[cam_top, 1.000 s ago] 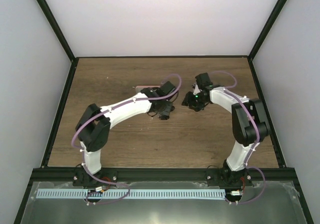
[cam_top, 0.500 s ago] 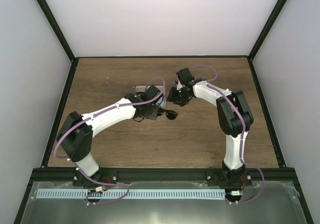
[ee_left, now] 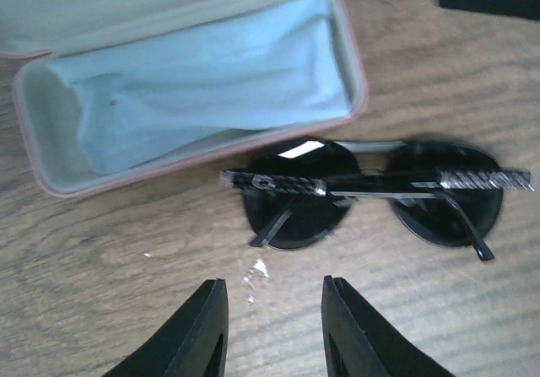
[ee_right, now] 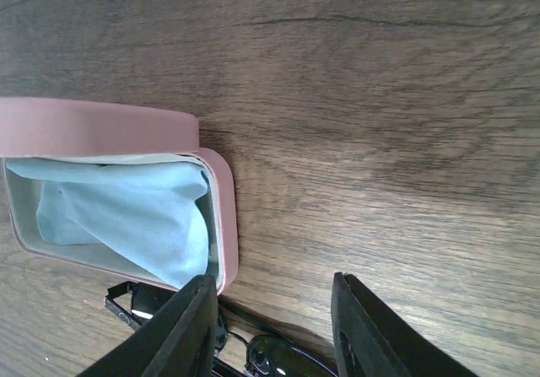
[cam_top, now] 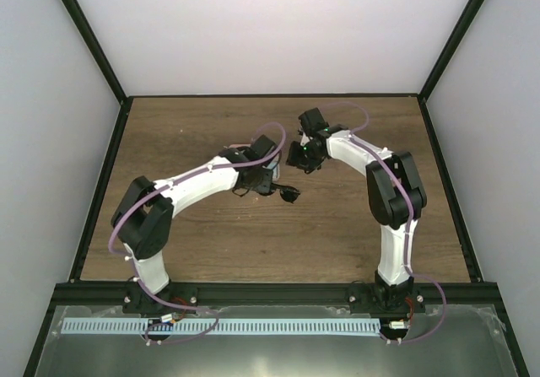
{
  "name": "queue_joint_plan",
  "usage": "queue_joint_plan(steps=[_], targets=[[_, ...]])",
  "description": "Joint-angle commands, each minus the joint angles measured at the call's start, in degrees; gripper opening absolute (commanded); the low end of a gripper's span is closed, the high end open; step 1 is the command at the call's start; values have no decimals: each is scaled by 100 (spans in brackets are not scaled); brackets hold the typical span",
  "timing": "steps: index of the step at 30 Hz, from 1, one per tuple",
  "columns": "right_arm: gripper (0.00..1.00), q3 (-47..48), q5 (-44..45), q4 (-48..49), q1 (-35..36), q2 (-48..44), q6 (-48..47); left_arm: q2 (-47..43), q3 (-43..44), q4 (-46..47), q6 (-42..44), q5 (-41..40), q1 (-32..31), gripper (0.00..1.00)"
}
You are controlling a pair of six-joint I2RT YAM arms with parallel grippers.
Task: Organize the sunglasses
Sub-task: Adjust the sunglasses case at the center of the board.
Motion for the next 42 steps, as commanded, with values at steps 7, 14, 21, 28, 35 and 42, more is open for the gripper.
queue_joint_plan(steps=[7,14,21,28,35,42], targets=[[21,787,41,-370,198,437,-381,-352,-570,116,-236,102,1274,40],[4,576,-218,-287,228,380,-380,-186,-895,445,-30,294,2034,50],[1,162,-967,-79,234,455,-252,571,-277,536,150,272,2186,50],[1,17,-1074,-2,232,526,-269,1115,197,529,371,320,2196,50],[1,366,-1150,-60,218,899,-312,1169,126,670,432,635,2154,50],[1,912,-1187,-208,138,1286,-351,996,-257,1124,643,1197,1912,51]])
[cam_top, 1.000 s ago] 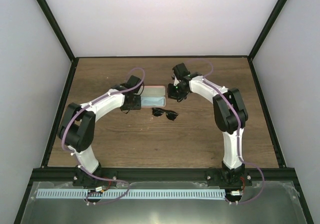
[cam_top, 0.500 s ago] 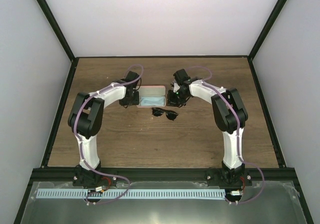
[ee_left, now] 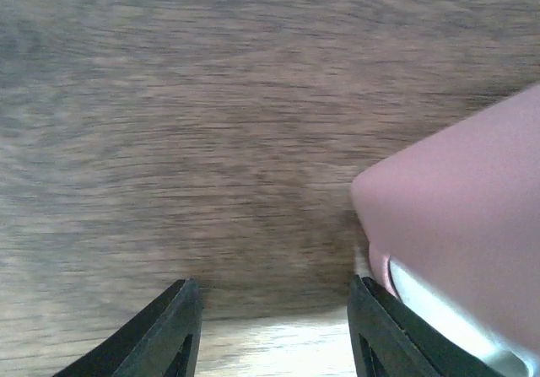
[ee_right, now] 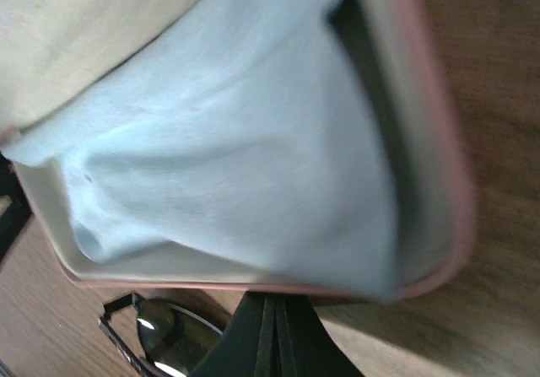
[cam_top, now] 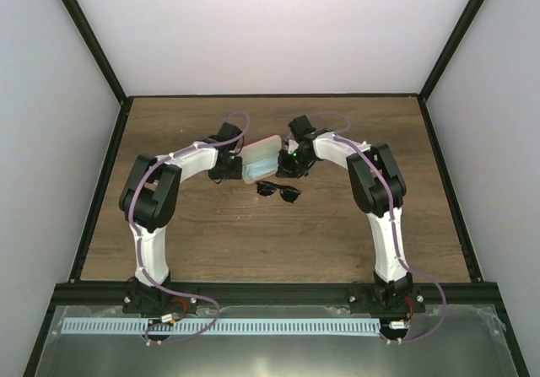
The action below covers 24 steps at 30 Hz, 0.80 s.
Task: Organize the sunglasses
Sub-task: Adjust the sunglasses case at the center of the board.
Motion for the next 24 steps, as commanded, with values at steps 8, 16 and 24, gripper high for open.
queue_joint_plan(steps=[8,16,24], targets=[[1,1195,55,-365,-190,627,-69,-258,-492,409,94,582,-466,51],[1,1285,278,-478,-283,464,-118,-797,-996,333,65,435,-473,51],[3,685,776,-404,-351,-507,-156,-1468,-1264,229,222,278,-488,51]])
